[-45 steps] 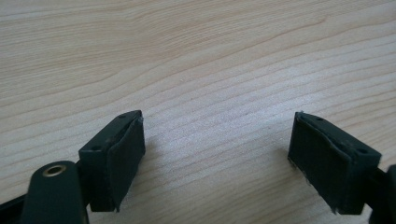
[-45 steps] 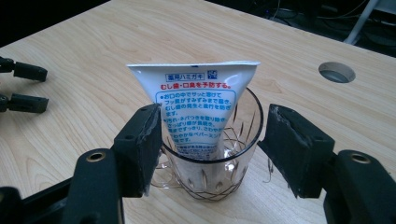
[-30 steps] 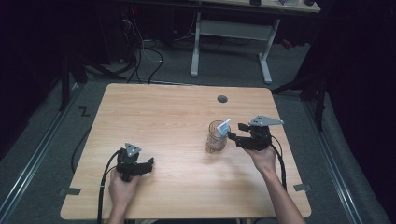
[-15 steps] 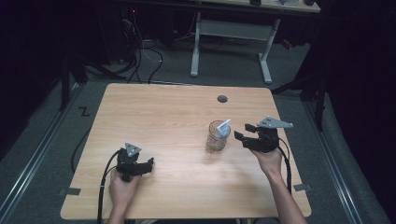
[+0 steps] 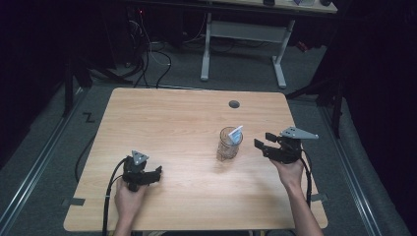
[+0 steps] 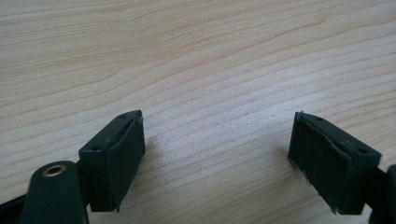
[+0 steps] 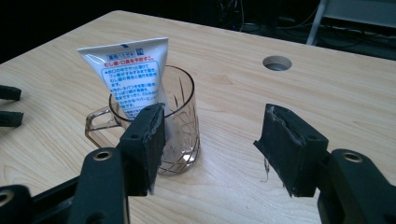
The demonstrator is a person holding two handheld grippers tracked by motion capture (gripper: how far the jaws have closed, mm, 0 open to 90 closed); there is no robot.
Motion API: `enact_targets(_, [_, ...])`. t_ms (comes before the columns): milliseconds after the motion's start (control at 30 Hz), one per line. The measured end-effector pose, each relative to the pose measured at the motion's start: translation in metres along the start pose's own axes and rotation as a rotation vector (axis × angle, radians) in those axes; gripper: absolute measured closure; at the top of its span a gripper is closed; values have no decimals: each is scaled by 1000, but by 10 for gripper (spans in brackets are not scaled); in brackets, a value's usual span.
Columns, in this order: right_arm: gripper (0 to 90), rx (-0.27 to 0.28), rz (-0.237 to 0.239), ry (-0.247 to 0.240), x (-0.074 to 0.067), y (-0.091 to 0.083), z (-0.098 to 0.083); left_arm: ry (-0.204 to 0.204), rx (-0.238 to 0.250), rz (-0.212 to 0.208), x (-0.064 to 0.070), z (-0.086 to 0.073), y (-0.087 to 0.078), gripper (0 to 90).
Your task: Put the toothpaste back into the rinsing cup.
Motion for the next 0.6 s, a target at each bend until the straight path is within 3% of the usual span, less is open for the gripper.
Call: enact_targets(600, [421, 17, -27, 55, 14, -9, -15, 0, 0, 0, 0, 0, 0, 185])
Point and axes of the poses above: each handheld gripper's, and its own axes: y roughly forward along the jaws, z roughly out of its top, x roughly to its right, the point moved 2 cm from there along y, roughly forward along the jaws, and after that the axes turned 1 degree about -x, right-handed, at the moved point
